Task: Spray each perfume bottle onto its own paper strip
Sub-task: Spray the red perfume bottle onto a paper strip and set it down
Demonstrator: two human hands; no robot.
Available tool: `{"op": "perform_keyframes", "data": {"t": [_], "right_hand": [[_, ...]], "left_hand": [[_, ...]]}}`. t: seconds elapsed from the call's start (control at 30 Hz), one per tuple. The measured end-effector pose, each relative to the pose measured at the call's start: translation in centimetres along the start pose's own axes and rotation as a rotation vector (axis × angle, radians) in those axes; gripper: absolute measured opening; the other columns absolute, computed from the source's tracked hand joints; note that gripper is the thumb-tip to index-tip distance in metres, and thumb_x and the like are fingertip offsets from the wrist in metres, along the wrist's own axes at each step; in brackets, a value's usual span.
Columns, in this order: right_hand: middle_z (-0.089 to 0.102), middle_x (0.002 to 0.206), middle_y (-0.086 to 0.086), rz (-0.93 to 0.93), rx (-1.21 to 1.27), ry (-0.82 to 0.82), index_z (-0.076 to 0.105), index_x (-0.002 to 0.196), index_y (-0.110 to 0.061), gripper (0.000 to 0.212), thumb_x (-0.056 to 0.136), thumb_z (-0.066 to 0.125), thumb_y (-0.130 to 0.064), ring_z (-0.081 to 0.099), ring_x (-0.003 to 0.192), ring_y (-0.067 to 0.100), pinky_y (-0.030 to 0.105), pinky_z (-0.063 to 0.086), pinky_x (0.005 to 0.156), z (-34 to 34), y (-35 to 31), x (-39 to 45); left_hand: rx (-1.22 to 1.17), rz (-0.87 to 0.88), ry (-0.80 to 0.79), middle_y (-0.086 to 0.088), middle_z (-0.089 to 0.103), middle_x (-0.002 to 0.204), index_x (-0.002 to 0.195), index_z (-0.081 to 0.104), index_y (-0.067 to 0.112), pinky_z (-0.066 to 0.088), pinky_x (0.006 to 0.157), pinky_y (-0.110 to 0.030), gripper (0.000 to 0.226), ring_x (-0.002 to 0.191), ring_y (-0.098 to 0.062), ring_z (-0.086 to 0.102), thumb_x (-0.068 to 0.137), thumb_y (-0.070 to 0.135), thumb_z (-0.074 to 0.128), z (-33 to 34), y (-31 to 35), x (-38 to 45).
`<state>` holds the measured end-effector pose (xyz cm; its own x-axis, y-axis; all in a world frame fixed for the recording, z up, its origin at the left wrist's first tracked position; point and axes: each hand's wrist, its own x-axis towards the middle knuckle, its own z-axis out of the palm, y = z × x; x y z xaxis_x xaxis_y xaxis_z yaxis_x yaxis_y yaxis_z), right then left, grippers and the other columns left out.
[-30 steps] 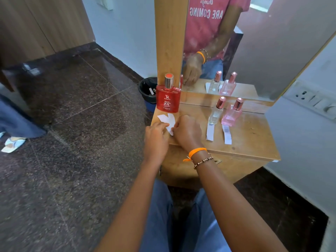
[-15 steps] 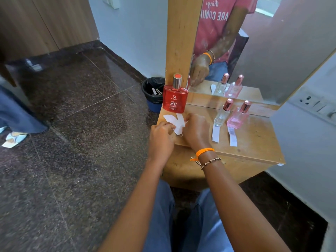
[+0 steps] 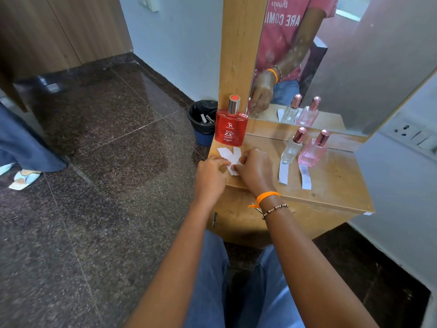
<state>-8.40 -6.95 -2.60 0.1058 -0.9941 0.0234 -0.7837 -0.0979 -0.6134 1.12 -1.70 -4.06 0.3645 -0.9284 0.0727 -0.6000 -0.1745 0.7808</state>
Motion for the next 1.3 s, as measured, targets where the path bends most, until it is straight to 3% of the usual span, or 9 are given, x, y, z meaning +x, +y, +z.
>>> {"op": "perform_keyframes", "data": {"t": [0.2, 0.3, 0.53, 0.63, 0.8, 1.03, 1.1, 1.17, 1.3], "right_hand": [[0.067, 0.104, 0.012, -0.012, 0.019, -0.022, 0.071, 0.092, -0.006, 0.015, 0.077, 0.071, -0.010, 0.060, 0.098, 0.029, 0.025, 0.038, 0.070, -0.2, 0.5, 0.0], [0.069, 0.098, 0.011, -0.005, 0.026, -0.047, 0.071, 0.086, -0.006, 0.009, 0.078, 0.067, -0.005, 0.062, 0.094, 0.029, 0.027, 0.040, 0.068, -0.5, 0.5, 0.3], [0.072, 0.090, 0.013, 0.003, 0.086, -0.032, 0.073, 0.081, -0.004, 0.008, 0.079, 0.065, -0.002, 0.062, 0.085, 0.028, 0.026, 0.038, 0.065, -0.8, 1.0, 0.7], [0.072, 0.085, 0.014, 0.021, 0.185, -0.019, 0.072, 0.081, -0.002, 0.006, 0.080, 0.067, -0.006, 0.064, 0.080, 0.028, 0.031, 0.048, 0.068, -1.0, 1.3, 0.8], [0.068, 0.074, 0.004, 0.035, 0.330, 0.062, 0.067, 0.069, -0.018, 0.014, 0.079, 0.067, -0.007, 0.062, 0.071, 0.019, 0.025, 0.047, 0.062, -1.5, 1.7, 0.6], [0.065, 0.073, 0.004, -0.056, 0.437, 0.124, 0.067, 0.087, -0.014, 0.016, 0.078, 0.069, -0.001, 0.063, 0.074, 0.019, 0.031, 0.052, 0.074, -2.0, 1.5, -0.1], [0.066, 0.075, 0.005, -0.114, 0.452, 0.126, 0.066, 0.093, -0.013, 0.018, 0.079, 0.070, -0.002, 0.064, 0.075, 0.019, 0.027, 0.052, 0.073, -2.1, 1.4, -0.6], [0.068, 0.073, 0.004, -0.157, 0.484, 0.091, 0.063, 0.095, -0.016, 0.023, 0.079, 0.071, -0.002, 0.065, 0.072, 0.013, 0.018, 0.051, 0.070, -2.3, 1.4, -1.0], [0.065, 0.065, -0.009, -0.233, 0.520, -0.054, 0.052, 0.091, -0.028, 0.037, 0.076, 0.074, -0.003, 0.062, 0.062, -0.002, 0.011, 0.049, 0.065, -2.8, 1.5, -1.8]], "left_hand": [[0.176, 0.105, 0.005, -0.003, 0.059, 0.125, 0.123, 0.062, 0.013, 0.042, 0.086, -0.032, 0.051, 0.103, -0.027, 0.045, 0.082, -0.011, 0.042, 0.4, -0.4, -0.2], [0.253, 0.146, 0.017, -0.003, 0.058, 0.123, 0.124, 0.061, 0.014, 0.045, 0.086, -0.039, 0.050, 0.100, -0.028, 0.043, 0.083, -0.010, 0.044, 0.8, -0.4, -0.4], [0.218, 0.151, 0.041, -0.002, 0.061, 0.119, 0.120, 0.063, 0.011, 0.043, 0.079, -0.031, 0.053, 0.097, -0.025, 0.043, 0.080, -0.016, 0.040, 0.8, -0.5, -0.3], [0.178, 0.117, 0.022, -0.004, 0.061, 0.122, 0.116, 0.066, 0.010, 0.044, 0.084, -0.034, 0.049, 0.104, -0.027, 0.048, 0.081, -0.012, 0.040, 0.4, -0.3, 0.3], [0.020, 0.040, 0.038, -0.008, 0.060, 0.123, 0.113, 0.067, 0.007, 0.046, 0.093, -0.035, 0.042, 0.112, -0.025, 0.055, 0.085, -0.010, 0.040, 0.1, -0.1, 0.7], [-0.181, -0.040, 0.063, 0.002, 0.064, 0.106, 0.101, 0.072, 0.014, 0.035, 0.064, -0.007, 0.024, 0.087, -0.007, 0.053, 0.093, 0.013, 0.049, -0.2, 0.6, 0.9], [-0.260, -0.091, 0.028, 0.002, 0.068, 0.100, 0.094, 0.073, 0.014, 0.041, 0.071, -0.010, 0.027, 0.085, -0.009, 0.056, 0.095, 0.020, 0.047, -0.3, 1.1, 1.0], [-0.420, -0.209, -0.038, 0.002, 0.069, 0.089, 0.085, 0.072, 0.015, 0.047, 0.070, -0.026, 0.031, 0.081, -0.013, 0.060, 0.096, 0.028, 0.046, -0.4, 1.7, 1.1], [-0.694, -0.296, -0.095, 0.008, 0.065, 0.069, 0.076, 0.070, 0.019, 0.042, 0.047, -0.010, 0.024, 0.055, 0.004, 0.057, 0.092, 0.031, 0.056, -0.9, 2.3, 1.3]]}}
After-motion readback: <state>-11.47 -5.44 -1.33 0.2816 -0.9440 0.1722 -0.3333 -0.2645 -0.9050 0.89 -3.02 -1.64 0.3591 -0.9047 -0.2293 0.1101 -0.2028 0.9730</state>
